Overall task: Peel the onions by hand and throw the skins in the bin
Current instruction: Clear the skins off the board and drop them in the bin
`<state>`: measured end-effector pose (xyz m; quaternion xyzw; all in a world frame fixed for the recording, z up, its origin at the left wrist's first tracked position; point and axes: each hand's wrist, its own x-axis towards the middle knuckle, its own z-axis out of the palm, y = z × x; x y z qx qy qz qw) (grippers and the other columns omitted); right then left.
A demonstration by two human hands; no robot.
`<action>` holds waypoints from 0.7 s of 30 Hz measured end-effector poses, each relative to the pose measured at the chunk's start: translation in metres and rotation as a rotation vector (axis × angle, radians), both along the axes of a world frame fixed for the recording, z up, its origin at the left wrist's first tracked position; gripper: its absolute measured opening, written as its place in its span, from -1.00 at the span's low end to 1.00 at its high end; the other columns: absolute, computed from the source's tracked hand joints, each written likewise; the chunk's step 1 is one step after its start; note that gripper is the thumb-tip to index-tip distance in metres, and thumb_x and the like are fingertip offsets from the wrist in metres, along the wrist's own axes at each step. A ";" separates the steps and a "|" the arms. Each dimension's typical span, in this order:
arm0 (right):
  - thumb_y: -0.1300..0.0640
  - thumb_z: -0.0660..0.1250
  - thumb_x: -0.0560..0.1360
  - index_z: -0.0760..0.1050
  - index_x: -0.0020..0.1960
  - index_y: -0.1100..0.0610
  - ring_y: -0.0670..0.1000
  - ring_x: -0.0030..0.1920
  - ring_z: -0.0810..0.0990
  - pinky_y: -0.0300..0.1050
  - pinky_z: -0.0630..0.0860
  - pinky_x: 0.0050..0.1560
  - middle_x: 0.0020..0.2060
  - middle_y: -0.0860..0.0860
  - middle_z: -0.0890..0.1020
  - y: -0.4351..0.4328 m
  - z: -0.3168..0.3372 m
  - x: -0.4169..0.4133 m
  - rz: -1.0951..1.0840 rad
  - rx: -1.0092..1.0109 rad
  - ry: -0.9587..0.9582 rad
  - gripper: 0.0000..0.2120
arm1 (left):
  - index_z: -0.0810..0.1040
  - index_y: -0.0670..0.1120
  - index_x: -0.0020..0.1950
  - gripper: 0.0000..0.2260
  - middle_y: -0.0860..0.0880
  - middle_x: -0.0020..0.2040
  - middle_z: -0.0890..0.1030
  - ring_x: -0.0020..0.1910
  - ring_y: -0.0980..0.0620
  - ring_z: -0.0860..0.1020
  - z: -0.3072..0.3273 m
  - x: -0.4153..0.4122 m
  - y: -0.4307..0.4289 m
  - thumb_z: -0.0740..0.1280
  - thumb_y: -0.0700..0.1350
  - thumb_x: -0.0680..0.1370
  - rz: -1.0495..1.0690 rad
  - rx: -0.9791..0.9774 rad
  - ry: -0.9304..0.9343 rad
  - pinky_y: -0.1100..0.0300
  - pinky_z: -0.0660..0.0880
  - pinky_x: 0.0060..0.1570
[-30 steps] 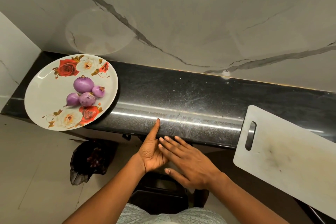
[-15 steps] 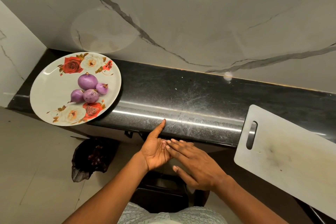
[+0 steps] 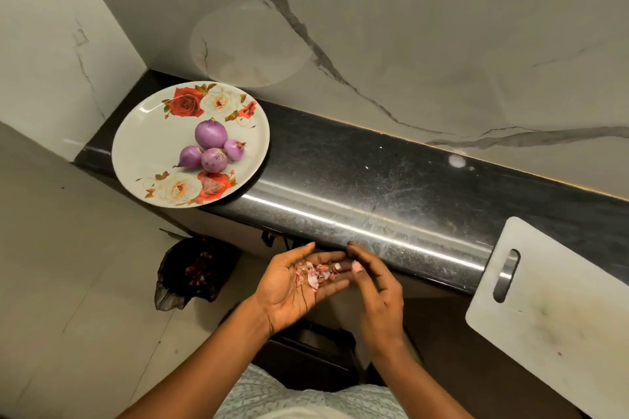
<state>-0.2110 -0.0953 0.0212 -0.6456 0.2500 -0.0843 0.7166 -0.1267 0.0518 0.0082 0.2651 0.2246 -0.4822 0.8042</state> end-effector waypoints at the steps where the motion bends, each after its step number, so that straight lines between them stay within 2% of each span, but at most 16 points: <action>1: 0.15 0.34 0.63 0.65 0.31 0.10 0.06 0.35 0.62 0.08 0.51 0.41 0.25 0.02 0.71 0.010 0.002 0.005 -0.014 0.104 0.032 -0.72 | 0.60 -0.41 0.29 -0.54 -0.43 0.34 0.57 0.29 -0.33 0.62 0.003 -0.003 0.006 0.19 -0.03 0.69 0.058 -0.004 0.003 -0.17 0.51 0.36; 4: 0.14 0.29 0.67 0.66 0.29 0.10 0.09 0.35 0.62 0.11 0.48 0.43 0.24 0.07 0.71 0.041 0.007 0.023 -0.052 0.373 0.134 -0.74 | 0.64 -0.38 0.21 -0.59 -0.40 0.24 0.63 0.21 -0.31 0.67 0.012 -0.013 0.020 0.18 -0.07 0.68 0.236 -0.013 0.017 -0.14 0.58 0.28; 8: 0.23 0.17 0.70 0.67 0.23 0.24 0.10 0.29 0.65 -0.03 0.52 0.31 0.18 0.16 0.73 0.089 0.013 0.045 -0.033 0.586 0.174 -0.69 | 0.69 -0.35 0.13 -0.60 -0.35 0.15 0.66 0.13 -0.23 0.69 0.013 -0.026 0.044 0.19 -0.07 0.69 0.565 0.037 0.032 -0.07 0.60 0.26; 10: 0.18 0.18 0.70 0.66 0.22 0.28 0.10 0.21 0.68 -0.01 0.54 0.30 0.14 0.18 0.73 0.112 0.015 0.050 0.016 0.718 0.224 -0.68 | 0.70 -0.33 0.15 -0.59 -0.33 0.12 0.67 0.11 -0.20 0.69 0.012 -0.030 0.054 0.17 -0.06 0.70 0.697 0.076 0.014 -0.04 0.60 0.26; 13: 0.07 0.18 0.72 0.65 0.21 0.27 0.01 0.03 0.71 -0.12 0.62 0.12 0.00 0.13 0.72 0.150 0.009 0.059 0.067 0.907 0.337 -0.65 | 0.70 -0.30 0.12 -0.61 -0.30 0.06 0.69 0.07 -0.18 0.68 0.011 -0.034 0.080 0.21 -0.03 0.64 0.897 0.134 -0.026 0.01 0.62 0.19; 15: 0.04 0.18 0.72 0.63 0.19 0.27 0.00 -0.01 0.71 -0.14 0.63 0.08 -0.02 0.12 0.71 0.169 0.003 0.066 0.087 0.975 0.386 -0.64 | 0.69 -0.30 0.10 -0.59 -0.30 0.05 0.68 0.08 -0.19 0.67 0.011 -0.032 0.094 0.22 0.00 0.61 1.009 0.189 -0.052 -0.03 0.57 0.24; 21: 0.09 0.18 0.72 0.75 -0.12 0.20 0.01 -0.11 0.76 -0.11 0.68 -0.06 -0.11 0.12 0.74 0.242 -0.049 0.090 0.180 0.981 0.555 -0.56 | 0.65 -0.29 0.16 -0.55 -0.32 0.15 0.67 0.19 -0.23 0.63 -0.047 -0.020 0.152 0.09 0.00 0.73 1.220 0.330 0.021 -0.12 0.45 0.41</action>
